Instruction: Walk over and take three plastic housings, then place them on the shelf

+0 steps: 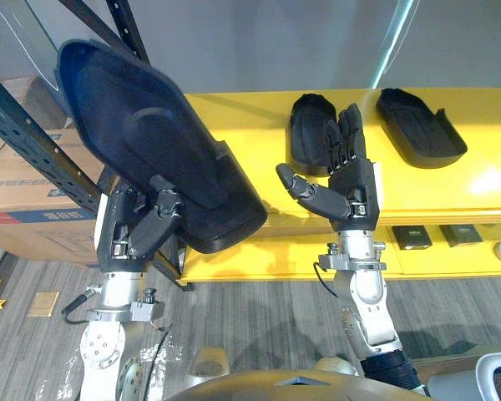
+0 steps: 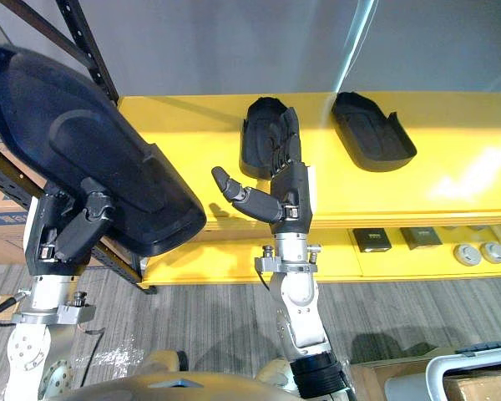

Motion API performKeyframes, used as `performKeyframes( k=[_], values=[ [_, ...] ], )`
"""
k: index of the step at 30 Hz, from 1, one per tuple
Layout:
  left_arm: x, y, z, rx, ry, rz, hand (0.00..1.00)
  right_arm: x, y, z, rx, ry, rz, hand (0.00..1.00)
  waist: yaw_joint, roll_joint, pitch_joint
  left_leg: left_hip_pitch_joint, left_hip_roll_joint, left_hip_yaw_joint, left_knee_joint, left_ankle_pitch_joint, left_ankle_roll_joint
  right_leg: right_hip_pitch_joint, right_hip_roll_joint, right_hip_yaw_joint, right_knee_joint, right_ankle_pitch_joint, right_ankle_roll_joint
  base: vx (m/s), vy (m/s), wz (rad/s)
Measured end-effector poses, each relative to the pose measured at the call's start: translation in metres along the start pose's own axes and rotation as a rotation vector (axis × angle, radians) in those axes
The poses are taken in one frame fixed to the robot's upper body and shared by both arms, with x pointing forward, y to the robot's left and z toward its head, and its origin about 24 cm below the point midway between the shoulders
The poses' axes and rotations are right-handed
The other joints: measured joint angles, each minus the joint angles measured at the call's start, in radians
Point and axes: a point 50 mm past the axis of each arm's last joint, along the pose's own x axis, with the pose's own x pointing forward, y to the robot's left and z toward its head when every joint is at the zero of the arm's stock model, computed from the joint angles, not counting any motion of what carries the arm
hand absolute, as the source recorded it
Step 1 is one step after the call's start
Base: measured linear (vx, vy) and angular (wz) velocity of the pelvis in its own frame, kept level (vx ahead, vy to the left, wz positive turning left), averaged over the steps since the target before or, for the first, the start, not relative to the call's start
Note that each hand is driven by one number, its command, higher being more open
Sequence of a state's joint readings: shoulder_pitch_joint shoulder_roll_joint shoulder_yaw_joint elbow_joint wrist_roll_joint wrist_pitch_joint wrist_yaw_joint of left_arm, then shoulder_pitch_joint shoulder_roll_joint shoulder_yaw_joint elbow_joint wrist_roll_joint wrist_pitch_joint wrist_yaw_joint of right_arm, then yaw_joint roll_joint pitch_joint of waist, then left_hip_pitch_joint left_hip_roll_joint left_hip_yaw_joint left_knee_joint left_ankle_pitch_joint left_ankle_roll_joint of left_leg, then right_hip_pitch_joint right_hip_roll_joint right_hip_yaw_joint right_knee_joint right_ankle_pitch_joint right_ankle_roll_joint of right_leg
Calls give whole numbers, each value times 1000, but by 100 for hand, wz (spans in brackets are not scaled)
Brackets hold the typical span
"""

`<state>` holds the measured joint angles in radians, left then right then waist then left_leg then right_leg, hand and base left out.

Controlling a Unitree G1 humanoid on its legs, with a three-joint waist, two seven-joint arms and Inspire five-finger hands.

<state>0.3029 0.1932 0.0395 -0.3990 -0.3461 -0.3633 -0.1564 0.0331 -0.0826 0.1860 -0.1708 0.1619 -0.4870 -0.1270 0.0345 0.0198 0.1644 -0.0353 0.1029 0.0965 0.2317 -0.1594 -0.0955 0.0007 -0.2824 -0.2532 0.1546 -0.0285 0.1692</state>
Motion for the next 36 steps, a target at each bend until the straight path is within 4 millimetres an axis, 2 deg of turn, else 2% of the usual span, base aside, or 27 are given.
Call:
performKeyframes(
  k=[1, 2, 5, 10, 13, 15, 16, 18, 23, 26, 30, 33, 36],
  values=[
    [9, -7, 0, -6, -14, -14, 0, 1, -3, 3, -10, -15, -4, 100, -31, 0, -6, -14, -12, -22, -21, 27, 0, 7, 15, 38, -36, 1, -1, 4, 7, 57],
    [16, -13, -1, 4, -22, -28, 0, 0, -7, 4, -20, -16, -15, 100, -45, 11, -6, -20, -21, -36, -45, 48, -1, 4, 18, 39, -44, 3, 0, -4, -4, 51],
    [20, -27, -5, 37, -4, -67, 0, 0, -26, 8, -81, -19, -30, 100, -61, 42, -11, -23, -15, -50, -88, 86, -10, 1, 31, 28, -60, 19, 9, 21, -59, 18],
    [21, -26, -5, 155, -3, -57, 0, 1, -39, 19, -109, -37, -39, 100, -64, 59, -19, 38, 12, -33, -186, 128, -28, 3, 60, 42, -61, 16, -4, 21, -59, -10],
    [28, -11, -7, 300, 25, -25, 0, 1, -37, 28, -117, -62, 14, 100, -66, 62, -20, 65, 12, -7, -205, 131, -27, 3, 61, 68, -53, 15, -6, -28, -7, -23],
    [41, 11, -14, 416, 65, 21, 0, -2, -35, 29, -121, -54, 60, 100, -68, 62, -19, 68, 11, 2, -209, 132, -25, -4, 60, 79, -48, 15, -5, -69, 19, -12],
    [44, 17, -16, 444, 79, 40, 0, -3, -35, 28, -118, -47, 69, 100, -68, 62, -19, 70, 11, 6, -211, 134, -24, -10, 60, 84, -45, 15, -5, -74, 15, -18],
    [53, 41, -19, 510, 122, 132, 0, -5, -34, 23, -82, -1, 101, 100, -71, 67, -16, 68, 9, 19, -219, 141, -23, -33, 59, 100, -30, 14, -6, -53, 9, -16],
    [72, 69, -18, 593, 169, 204, 0, -13, -28, 13, -39, 98, 194, 100, -79, 86, -6, 60, 8, 23, -224, 156, -21, -66, 58, 113, 6, 3, -12, -19, 0, -4],
    [86, 82, -18, 534, 179, 227, 0, -19, -17, 7, -20, 153, 288, 100, -88, 101, 2, 61, 8, 20, -240, 173, -20, -84, 57, 114, 30, -6, -18, 0, 0, 0],
    [99, 91, -23, 389, 210, 245, 0, -27, -2, -6, 16, 234, 373, 100, -96, 105, 4, 67, 9, 18, -242, 182, -17, -95, 57, 117, 64, -22, -20, -29, -17, 0],
    [104, 98, -30, 338, 249, 252, 0, -30, 1, -11, 14, 263, 393, 100, -97, 107, 5, 65, 9, 21, -242, 186, -17, -111, 56, 123, 86, -33, -28, -59, -12, -4],
    [100, 113, -44, 315, 352, 280, 0, -31, 3, -12, 11, 279, 420, 100, -113, 118, 21, 60, 8, 29, -244, 191, -14, -131, 55, 134, 108, -39, -28, -68, -3, -6]
  ],
)
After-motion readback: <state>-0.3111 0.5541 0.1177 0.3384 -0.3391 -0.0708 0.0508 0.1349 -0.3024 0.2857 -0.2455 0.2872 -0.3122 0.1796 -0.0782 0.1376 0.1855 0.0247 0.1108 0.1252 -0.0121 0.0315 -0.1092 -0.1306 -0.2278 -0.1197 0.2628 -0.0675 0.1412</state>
